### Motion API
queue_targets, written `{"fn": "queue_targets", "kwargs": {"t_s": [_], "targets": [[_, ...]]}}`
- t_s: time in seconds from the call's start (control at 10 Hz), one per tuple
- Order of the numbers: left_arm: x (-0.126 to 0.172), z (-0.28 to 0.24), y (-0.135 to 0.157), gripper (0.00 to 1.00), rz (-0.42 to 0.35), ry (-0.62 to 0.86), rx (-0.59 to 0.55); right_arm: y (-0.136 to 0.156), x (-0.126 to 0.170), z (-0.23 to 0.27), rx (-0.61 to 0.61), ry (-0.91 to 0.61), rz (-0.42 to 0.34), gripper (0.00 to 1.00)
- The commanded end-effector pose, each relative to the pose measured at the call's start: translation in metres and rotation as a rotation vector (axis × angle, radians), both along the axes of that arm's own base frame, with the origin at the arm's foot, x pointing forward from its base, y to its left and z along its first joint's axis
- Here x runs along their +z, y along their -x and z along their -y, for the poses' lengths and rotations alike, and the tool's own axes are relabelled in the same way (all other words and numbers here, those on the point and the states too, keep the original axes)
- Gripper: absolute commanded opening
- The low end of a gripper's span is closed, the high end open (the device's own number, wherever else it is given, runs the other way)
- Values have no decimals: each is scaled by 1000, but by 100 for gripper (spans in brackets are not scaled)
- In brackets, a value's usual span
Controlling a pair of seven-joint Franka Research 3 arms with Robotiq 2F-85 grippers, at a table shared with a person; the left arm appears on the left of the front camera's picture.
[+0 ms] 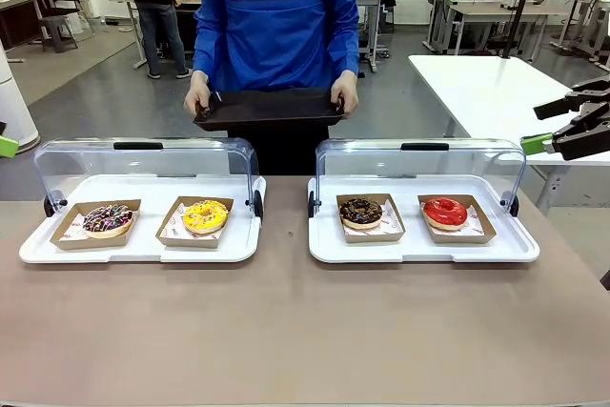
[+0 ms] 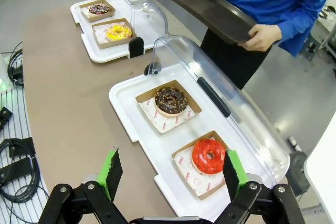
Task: Provide the desired donut to the person.
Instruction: Pick up and lift the Paper togo box containing the Donut pointed at by the person.
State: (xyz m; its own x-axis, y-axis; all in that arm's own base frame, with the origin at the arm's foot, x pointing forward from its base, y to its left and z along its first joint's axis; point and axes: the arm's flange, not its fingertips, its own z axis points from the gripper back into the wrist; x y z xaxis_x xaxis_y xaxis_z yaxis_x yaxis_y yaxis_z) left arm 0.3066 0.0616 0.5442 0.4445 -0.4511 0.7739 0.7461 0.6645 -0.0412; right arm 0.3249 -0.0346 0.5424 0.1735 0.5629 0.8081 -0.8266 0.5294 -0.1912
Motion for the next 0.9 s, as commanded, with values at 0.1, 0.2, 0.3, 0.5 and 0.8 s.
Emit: {"fn": "queue_targets", "kwargs": {"t_s": [0.1,0.2,0.3,0.5,0.8], "targets": [[0,0,0,100,-4,6,0,1,0,1,8,-5,-5,100],[0,0,0,100,-4,6,0,1,0,1,8,-5,-5,100],[0,0,0,100,-4,6,0,1,0,1,8,-5,-5,100],[0,0,0,100,-4,6,0,1,0,1,8,-5,-5,100],[0,0,0,100,-4,6,0,1,0,1,8,-5,-5,100]]}}
